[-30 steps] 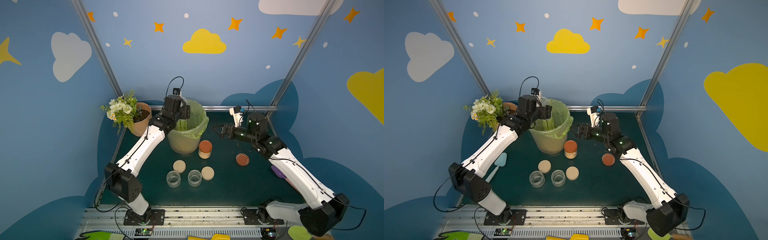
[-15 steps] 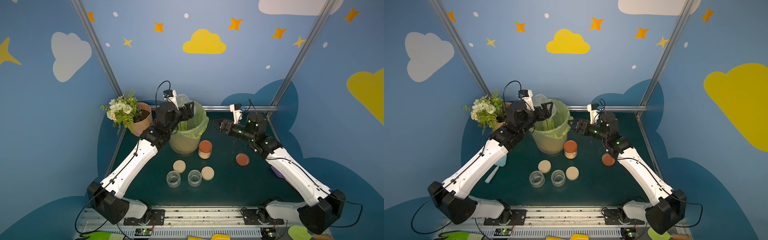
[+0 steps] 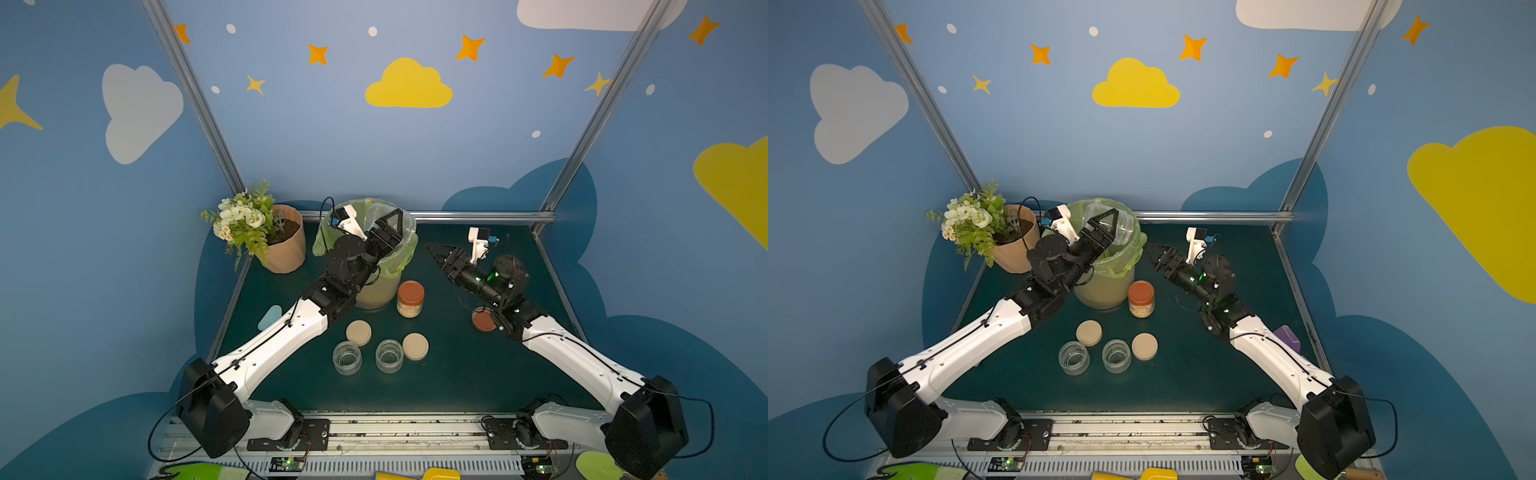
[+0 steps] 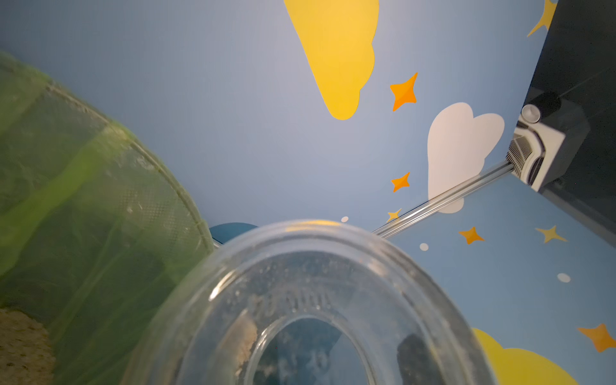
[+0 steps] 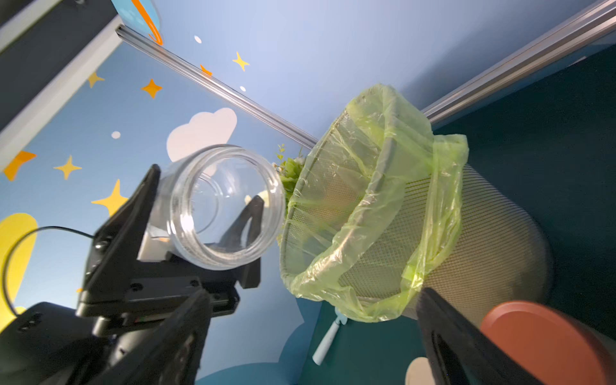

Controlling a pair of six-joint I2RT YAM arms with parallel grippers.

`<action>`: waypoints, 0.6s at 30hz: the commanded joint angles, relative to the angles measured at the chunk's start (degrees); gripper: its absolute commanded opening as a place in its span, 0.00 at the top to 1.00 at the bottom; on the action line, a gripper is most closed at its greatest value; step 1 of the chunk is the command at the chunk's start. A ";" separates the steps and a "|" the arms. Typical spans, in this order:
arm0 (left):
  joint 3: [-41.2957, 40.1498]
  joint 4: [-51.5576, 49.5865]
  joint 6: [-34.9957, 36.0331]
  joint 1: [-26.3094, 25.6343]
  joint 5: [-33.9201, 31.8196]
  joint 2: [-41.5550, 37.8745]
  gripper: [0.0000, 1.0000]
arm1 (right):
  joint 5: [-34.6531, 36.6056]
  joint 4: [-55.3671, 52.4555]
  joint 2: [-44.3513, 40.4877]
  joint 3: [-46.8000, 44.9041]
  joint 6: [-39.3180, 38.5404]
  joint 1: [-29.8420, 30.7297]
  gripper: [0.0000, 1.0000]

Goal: Empty expired oatmeal from jars
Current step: Place the jar at the center of the board.

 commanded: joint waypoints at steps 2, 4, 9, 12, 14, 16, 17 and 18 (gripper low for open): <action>1.54 13.83 -11.67 -0.72 -2.33 1.95 0.97 | 6.10 13.08 -4.00 -2.81 2.19 1.34 0.04; 2.18 15.94 -14.27 -1.22 -2.67 3.92 0.97 | 8.63 13.80 -4.97 -3.65 2.29 1.63 0.04; 5.56 18.93 -19.14 -4.06 -3.28 9.15 0.97 | 10.52 15.48 -5.16 -3.18 2.66 1.77 0.04; 8.03 20.69 -22.72 -5.61 -2.58 12.18 0.97 | 10.45 12.79 -4.71 -1.28 1.92 1.76 0.04; 9.13 22.26 -25.05 -6.38 -2.09 14.18 0.97 | 10.96 13.15 -4.36 -1.08 1.60 1.77 0.04; 10.00 22.16 -25.86 -7.01 -1.98 15.35 0.97 | 11.53 13.85 -4.09 -1.15 1.39 1.74 0.04; 10.18 22.27 -25.91 -7.35 -2.14 15.60 0.97 | 11.98 14.05 -4.08 -1.14 1.23 1.69 0.04; 10.33 22.28 -25.99 -7.59 -2.21 15.80 0.97 | 12.48 14.09 -4.06 -1.16 1.00 1.68 0.04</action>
